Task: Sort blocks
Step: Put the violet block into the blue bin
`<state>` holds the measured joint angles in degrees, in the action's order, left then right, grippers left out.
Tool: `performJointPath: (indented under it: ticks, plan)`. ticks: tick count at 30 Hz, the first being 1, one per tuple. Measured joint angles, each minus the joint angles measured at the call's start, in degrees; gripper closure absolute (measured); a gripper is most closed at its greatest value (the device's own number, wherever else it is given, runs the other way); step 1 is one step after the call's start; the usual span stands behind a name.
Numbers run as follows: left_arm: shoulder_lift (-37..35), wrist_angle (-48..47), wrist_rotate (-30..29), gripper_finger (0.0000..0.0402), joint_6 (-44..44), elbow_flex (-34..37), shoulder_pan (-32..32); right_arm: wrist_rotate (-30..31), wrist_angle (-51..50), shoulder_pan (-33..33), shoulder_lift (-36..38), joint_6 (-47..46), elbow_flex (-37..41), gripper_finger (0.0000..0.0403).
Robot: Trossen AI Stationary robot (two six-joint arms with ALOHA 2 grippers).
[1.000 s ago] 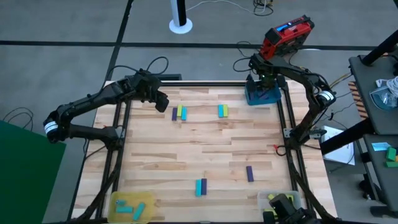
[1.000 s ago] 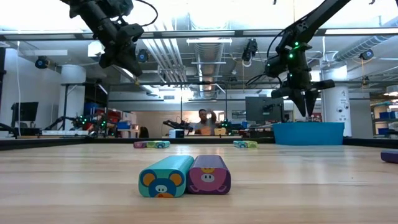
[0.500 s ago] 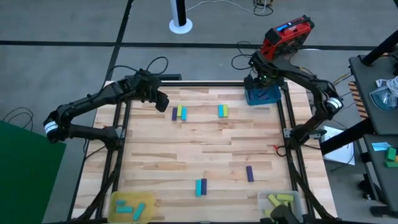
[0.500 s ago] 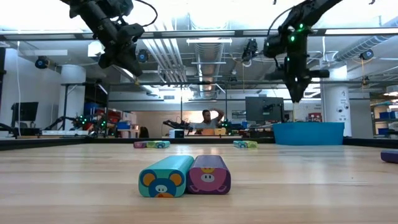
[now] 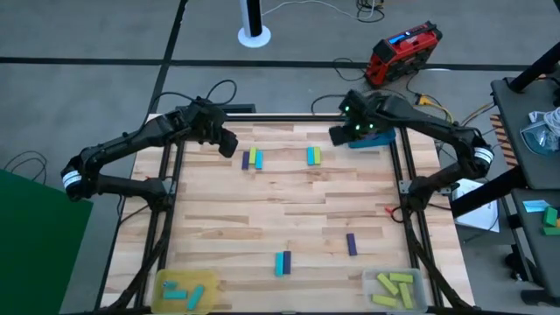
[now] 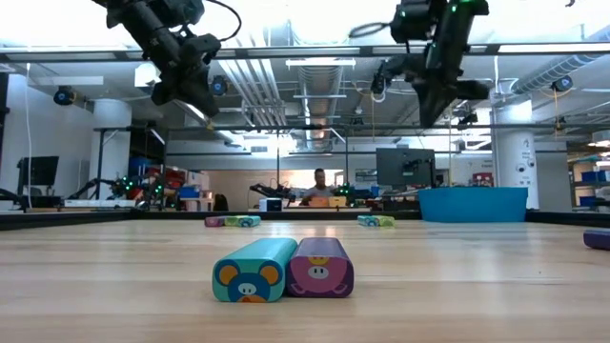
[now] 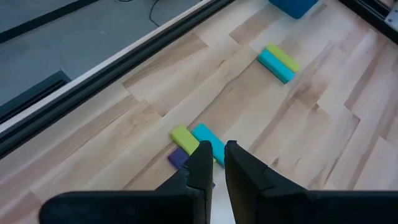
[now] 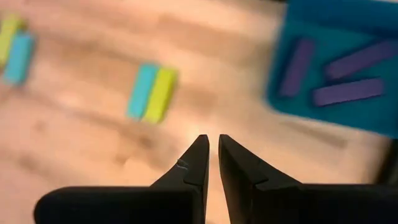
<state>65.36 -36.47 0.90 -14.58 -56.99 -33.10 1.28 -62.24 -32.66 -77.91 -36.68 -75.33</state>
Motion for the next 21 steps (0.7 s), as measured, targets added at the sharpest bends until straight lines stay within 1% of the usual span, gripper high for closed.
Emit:
performJointPath:
  ticks: [4, 8, 10, 13, 17, 21]
  plan:
    - [0.0, -0.02, 2.01, 0.038, 0.01, 0.0, 0.0, -3.34, 0.04, 5.83, 0.03, 0.16, 0.0, 0.0376]
    - [0.0, -0.04, 4.77, 0.038, -0.21, 0.0, 0.05, -3.49, 0.22, 10.26, -0.02, 0.19, 0.11, 0.0376]
    - [0.0, -0.02, 6.2, 0.038, -2.64, 0.0, 0.16, -3.48, 0.22, 11.8, 0.01, 0.42, 0.29, 0.0376]
    - [-0.22, 0.19, 6.15, 0.038, -7.92, 0.0, 1.76, -3.43, 0.54, 13.15, 0.22, 1.86, 0.62, 0.0376]
    - [-0.34, 1.34, 3.78, 0.038, -15.07, -0.35, 5.87, -3.24, 2.81, 13.3, 0.22, 7.54, 1.12, 0.0376]
    - [1.35, 2.69, -2.82, 0.038, -22.92, -1.83, 10.74, -3.26, 7.29, 13.16, 0.2, 12.86, 1.77, 0.0376]
